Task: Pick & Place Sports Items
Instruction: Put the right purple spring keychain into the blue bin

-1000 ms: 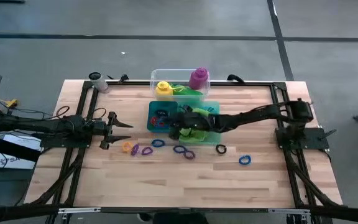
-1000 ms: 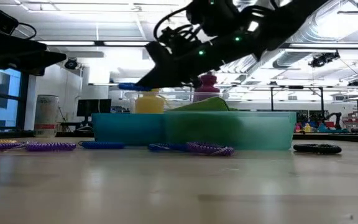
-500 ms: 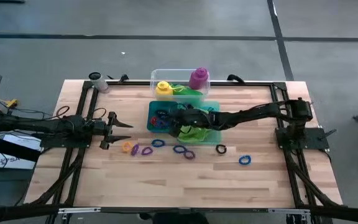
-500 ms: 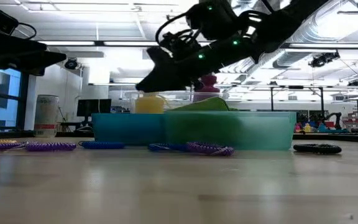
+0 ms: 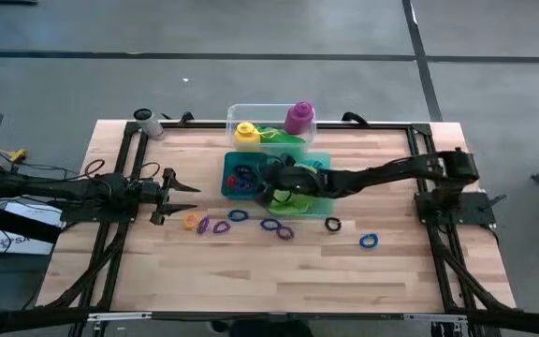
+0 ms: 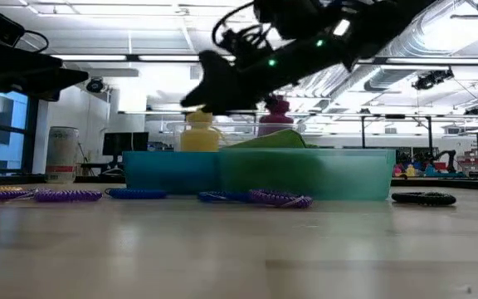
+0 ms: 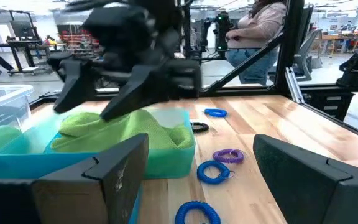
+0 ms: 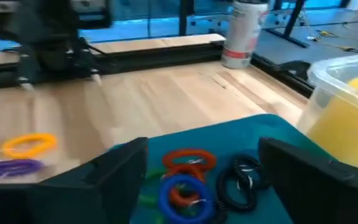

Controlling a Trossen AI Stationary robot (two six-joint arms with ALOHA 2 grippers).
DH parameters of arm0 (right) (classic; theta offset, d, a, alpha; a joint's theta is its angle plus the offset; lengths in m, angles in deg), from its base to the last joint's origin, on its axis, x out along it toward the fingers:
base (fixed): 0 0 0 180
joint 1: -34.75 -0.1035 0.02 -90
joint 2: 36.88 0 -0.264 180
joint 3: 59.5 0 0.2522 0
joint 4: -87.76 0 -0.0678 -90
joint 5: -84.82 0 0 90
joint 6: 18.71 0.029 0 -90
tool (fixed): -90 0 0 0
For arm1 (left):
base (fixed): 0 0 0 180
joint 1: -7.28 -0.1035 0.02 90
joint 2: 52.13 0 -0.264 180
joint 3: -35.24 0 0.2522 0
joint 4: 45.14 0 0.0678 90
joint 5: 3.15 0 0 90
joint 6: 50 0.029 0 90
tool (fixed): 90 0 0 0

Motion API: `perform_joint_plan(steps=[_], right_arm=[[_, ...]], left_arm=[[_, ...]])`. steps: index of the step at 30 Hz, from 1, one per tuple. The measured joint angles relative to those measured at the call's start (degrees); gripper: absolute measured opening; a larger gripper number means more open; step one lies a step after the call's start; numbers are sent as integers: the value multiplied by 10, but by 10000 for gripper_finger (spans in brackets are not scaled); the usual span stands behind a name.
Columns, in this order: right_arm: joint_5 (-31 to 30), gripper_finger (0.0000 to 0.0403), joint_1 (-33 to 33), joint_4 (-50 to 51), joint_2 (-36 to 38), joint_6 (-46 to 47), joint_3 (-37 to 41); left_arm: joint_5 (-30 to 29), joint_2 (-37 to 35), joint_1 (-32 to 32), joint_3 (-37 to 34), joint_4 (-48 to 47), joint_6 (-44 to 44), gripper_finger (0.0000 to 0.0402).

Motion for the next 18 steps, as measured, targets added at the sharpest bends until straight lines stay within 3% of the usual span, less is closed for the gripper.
perform_joint_plan(steps=[18], right_arm=[[3,245,-109,229,126,51,1]], left_arm=[[0,0,0,0,0,0,236]])
